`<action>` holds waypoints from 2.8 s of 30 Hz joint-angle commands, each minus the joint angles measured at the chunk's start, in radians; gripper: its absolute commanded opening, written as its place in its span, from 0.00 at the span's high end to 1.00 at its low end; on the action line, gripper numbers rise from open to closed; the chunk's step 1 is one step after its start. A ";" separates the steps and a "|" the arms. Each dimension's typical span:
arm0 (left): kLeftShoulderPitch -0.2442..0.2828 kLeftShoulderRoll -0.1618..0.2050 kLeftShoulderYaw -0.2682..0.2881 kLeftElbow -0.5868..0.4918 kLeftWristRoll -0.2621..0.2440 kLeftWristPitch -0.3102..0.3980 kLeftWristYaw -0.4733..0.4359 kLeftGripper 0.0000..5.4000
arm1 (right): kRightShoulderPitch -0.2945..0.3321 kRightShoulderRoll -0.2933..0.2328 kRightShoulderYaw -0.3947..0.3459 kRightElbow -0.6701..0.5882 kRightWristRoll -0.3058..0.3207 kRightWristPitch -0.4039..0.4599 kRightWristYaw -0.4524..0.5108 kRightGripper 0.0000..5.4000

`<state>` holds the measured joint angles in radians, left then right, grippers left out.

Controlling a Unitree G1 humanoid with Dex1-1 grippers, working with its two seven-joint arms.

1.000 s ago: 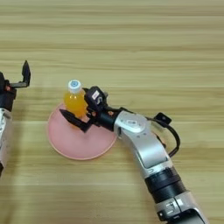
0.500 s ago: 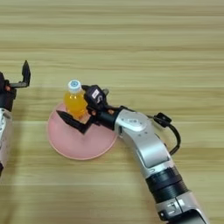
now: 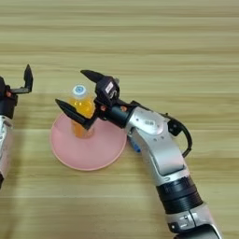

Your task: Move the objects on the table

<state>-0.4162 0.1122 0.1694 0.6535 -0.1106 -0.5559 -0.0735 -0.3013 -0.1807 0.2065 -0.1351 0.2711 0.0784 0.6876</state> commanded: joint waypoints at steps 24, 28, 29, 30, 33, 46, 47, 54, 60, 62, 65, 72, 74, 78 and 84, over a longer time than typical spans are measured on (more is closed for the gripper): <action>-0.012 0.004 -0.010 0.019 0.019 -0.010 0.011 0.00 | 0.040 -0.303 -0.298 -0.051 0.238 0.045 0.207 0.01; -0.021 0.005 -0.007 0.034 0.028 -0.020 0.019 0.00 | 0.065 -0.365 -0.316 0.011 0.205 0.025 0.262 0.01; -0.022 0.005 -0.006 0.038 0.030 -0.023 0.021 0.00 | 0.068 -0.378 -0.322 0.034 0.201 0.020 0.273 0.01; -0.024 0.005 -0.005 0.041 0.032 -0.025 0.023 0.00 | 0.068 -0.387 -0.328 0.056 0.197 0.015 0.280 0.01; -0.025 0.005 -0.005 0.041 0.034 -0.031 0.026 0.00 | 0.058 -0.396 -0.344 0.116 0.182 -0.006 0.277 0.01; -0.008 0.013 -0.003 0.012 0.033 -0.036 0.033 0.00 | -0.026 -0.223 -0.338 0.382 0.053 -0.129 0.013 0.01; -0.006 0.014 -0.003 0.008 0.033 -0.035 0.032 0.00 | -0.032 -0.207 -0.336 0.410 0.036 -0.152 -0.012 0.01; 0.007 0.019 -0.003 -0.017 0.033 -0.035 0.029 0.00 | -0.080 -0.118 -0.341 0.590 -0.054 -0.315 -0.168 0.01; 0.023 0.020 -0.006 -0.059 0.024 -0.029 0.015 0.00 | -0.143 -0.058 -0.391 0.758 -0.076 -0.497 -0.311 0.01; 0.028 0.020 -0.010 -0.076 0.017 -0.027 -0.001 0.00 | -0.158 -0.052 -0.406 0.807 -0.086 -0.562 -0.347 0.01; 0.038 0.020 -0.019 -0.108 0.013 -0.023 -0.024 0.00 | -0.175 -0.050 -0.416 0.855 -0.091 -0.622 -0.371 0.01; 0.086 0.036 -0.057 -0.265 -0.026 0.029 -0.138 0.00 | -0.206 -0.056 -0.433 0.927 -0.089 -0.682 -0.408 0.01; 0.104 0.039 -0.066 -0.319 -0.063 0.051 -0.183 0.00 | -0.208 -0.056 -0.434 0.933 -0.091 -0.687 -0.408 0.01; 0.144 0.040 -0.101 -0.428 -0.115 0.096 -0.265 0.00 | -0.209 -0.053 -0.429 0.942 -0.102 -0.698 -0.413 0.01; 0.180 0.043 -0.151 -0.550 -0.152 0.162 -0.348 0.00 | -0.217 -0.048 -0.426 0.961 -0.107 -0.709 -0.420 0.01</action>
<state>-0.2480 0.1427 0.0333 0.1473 -0.2465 -0.4304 -0.4004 -0.4961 -0.2338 -0.2242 0.8131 0.1706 -0.6207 0.2692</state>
